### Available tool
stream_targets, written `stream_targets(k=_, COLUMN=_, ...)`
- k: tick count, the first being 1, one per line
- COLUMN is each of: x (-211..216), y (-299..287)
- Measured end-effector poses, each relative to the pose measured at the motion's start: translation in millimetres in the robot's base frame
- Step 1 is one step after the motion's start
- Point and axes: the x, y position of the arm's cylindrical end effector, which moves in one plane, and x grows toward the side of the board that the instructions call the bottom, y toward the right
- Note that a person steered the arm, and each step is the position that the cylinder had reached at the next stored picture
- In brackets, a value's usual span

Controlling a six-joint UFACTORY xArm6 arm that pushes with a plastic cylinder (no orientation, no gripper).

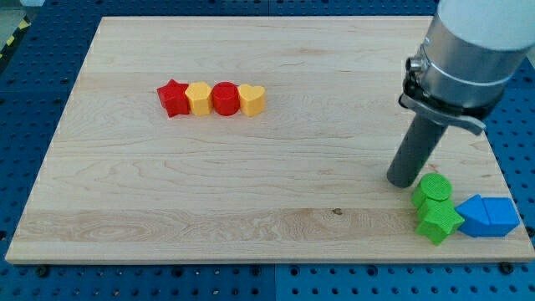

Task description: Separate the yellow hexagon and the red circle

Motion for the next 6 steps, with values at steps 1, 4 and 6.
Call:
stream_targets(k=1, x=-50, y=-31)
stream_targets(k=4, x=-182, y=-207)
stream_targets(k=6, x=-188, y=-313)
